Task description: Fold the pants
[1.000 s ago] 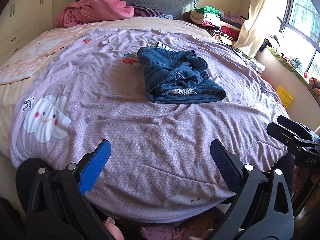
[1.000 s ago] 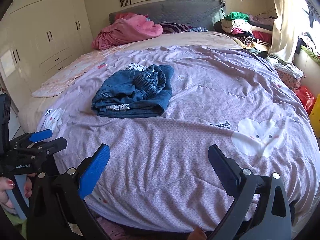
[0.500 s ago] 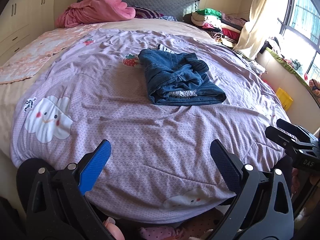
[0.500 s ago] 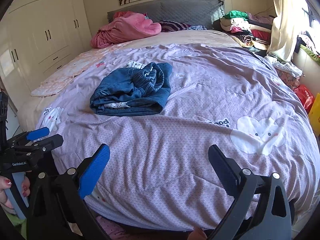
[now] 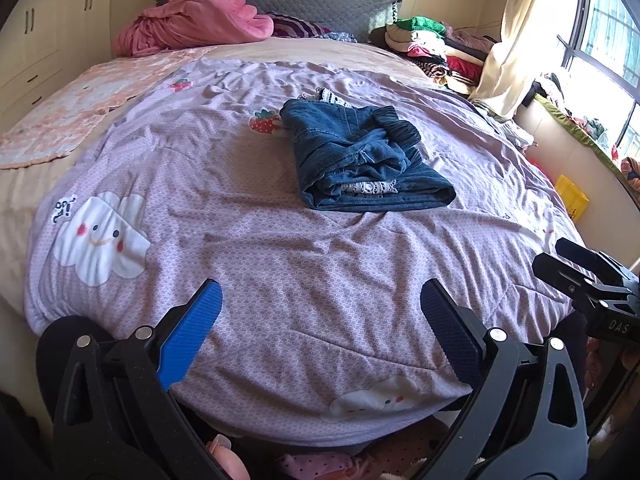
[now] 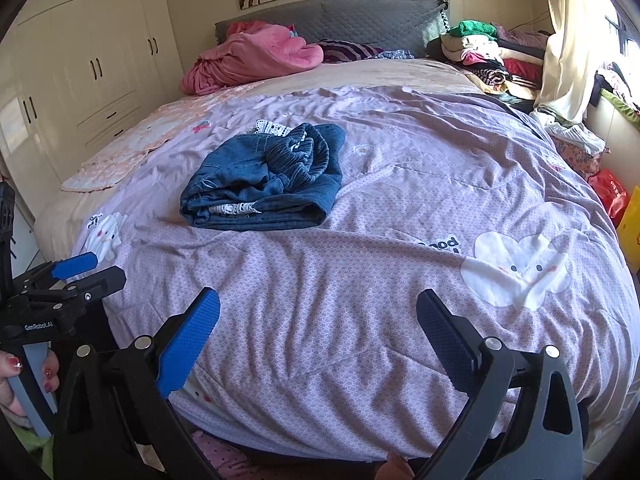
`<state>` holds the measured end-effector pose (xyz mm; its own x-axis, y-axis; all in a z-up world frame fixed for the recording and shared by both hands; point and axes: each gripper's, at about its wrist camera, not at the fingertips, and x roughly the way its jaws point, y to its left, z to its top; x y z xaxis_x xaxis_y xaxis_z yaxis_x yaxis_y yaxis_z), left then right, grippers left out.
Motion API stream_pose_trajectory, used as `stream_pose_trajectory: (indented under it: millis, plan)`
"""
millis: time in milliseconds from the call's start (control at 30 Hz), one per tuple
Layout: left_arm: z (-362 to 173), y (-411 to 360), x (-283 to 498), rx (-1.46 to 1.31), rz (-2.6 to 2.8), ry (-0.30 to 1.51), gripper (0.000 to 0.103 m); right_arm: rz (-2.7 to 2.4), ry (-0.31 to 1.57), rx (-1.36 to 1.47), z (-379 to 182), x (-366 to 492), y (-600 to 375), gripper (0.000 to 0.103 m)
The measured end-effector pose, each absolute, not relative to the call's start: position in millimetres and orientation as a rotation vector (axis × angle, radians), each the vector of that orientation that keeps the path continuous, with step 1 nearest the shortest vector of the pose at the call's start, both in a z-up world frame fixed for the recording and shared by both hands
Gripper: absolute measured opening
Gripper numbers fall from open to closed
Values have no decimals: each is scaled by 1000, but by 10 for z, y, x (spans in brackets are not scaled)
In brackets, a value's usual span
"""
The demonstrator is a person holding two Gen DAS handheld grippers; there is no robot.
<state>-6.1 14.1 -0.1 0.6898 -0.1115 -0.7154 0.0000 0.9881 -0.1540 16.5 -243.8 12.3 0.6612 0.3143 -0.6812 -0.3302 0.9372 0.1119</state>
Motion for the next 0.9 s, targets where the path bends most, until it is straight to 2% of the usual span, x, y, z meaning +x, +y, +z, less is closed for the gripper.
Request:
stream_pose_trajectory:
  millis: [900]
  plan:
    - [18,162,-78,-146,-50,812,93,362,767,-27,138,160,-2426,98]
